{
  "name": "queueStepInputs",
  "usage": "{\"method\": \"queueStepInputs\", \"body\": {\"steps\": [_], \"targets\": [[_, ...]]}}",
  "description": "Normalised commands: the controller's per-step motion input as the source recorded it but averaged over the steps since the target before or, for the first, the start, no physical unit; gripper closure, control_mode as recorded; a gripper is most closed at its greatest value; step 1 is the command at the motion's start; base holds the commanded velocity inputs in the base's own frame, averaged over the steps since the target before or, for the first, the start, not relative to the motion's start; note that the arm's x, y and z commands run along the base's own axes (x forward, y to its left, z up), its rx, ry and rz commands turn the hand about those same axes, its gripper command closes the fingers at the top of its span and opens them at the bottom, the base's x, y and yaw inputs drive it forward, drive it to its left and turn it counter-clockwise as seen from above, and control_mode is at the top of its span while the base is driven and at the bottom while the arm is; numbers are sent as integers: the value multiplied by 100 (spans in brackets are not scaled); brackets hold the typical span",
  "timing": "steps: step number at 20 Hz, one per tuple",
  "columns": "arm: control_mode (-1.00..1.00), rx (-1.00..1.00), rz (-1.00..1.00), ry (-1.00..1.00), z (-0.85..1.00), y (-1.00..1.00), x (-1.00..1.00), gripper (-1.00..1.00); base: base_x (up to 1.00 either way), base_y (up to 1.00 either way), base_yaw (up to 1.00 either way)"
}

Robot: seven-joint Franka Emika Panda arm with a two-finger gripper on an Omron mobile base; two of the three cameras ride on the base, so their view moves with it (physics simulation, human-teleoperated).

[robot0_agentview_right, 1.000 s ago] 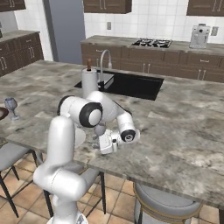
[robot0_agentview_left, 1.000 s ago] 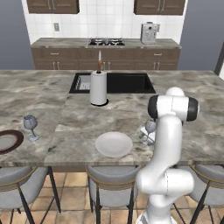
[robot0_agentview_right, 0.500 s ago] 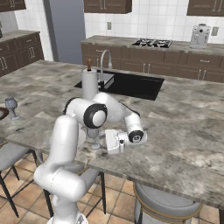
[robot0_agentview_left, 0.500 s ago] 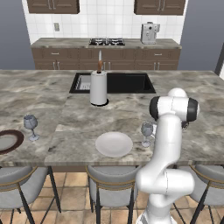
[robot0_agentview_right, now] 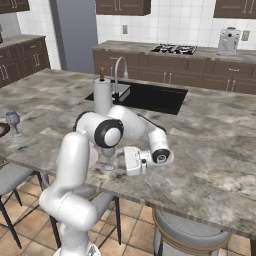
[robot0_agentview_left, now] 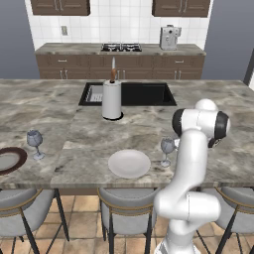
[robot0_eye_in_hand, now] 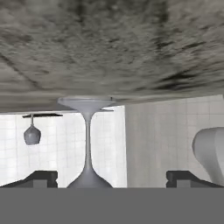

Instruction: Retrieve the wine glasses from the counter and place one next to each plate.

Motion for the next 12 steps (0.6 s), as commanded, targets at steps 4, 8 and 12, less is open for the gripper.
{"method": "queueStepInputs", "body": {"steps": [4, 8, 12], "targets": [[-100, -3, -10, 0, 42, -8, -32, -100, 0, 0, 0], [-100, -14, -18, -3, 69, 0, -50, -100, 0, 0, 0], [-100, -18, -23, -5, 83, 0, -72, -100, 0, 0, 0]]}}
